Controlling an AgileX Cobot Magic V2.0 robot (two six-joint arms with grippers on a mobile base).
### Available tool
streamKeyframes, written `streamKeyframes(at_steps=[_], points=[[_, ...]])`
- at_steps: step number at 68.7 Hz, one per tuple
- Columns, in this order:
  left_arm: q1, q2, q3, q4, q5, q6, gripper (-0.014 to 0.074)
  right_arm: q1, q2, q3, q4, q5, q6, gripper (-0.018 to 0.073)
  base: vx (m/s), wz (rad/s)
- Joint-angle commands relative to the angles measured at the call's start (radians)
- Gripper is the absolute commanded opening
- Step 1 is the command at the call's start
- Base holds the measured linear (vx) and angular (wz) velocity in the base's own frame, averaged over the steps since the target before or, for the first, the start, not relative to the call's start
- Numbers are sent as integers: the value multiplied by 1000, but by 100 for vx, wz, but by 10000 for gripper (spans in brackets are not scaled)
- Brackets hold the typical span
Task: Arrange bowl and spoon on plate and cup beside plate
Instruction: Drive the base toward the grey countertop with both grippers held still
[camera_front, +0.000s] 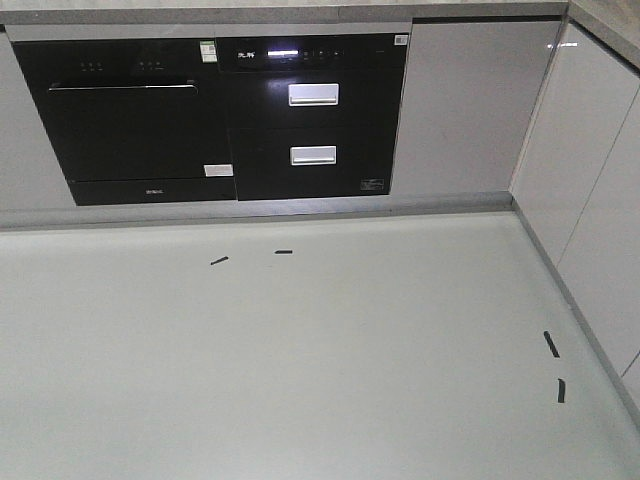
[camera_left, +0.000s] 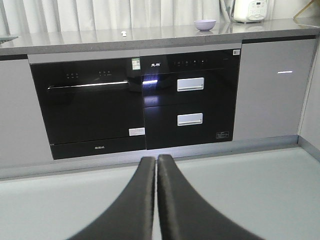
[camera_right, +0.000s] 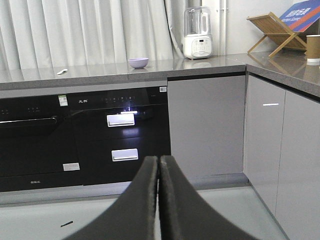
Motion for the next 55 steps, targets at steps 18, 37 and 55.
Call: streamKeyframes(at_steps=[18,37,55], points=[[3,9,30,-8,-69,-8,-6,-7,-11,16,-7,-70,-11,-5,0,0],[3,9,30,-8,-69,-8,-6,-7,-11,16,-7,-70,-11,-5,2,0],[3,9,30,-8,-69,-8,-6,-7,-11,16,-7,-70,-11,-5,5,-2]])
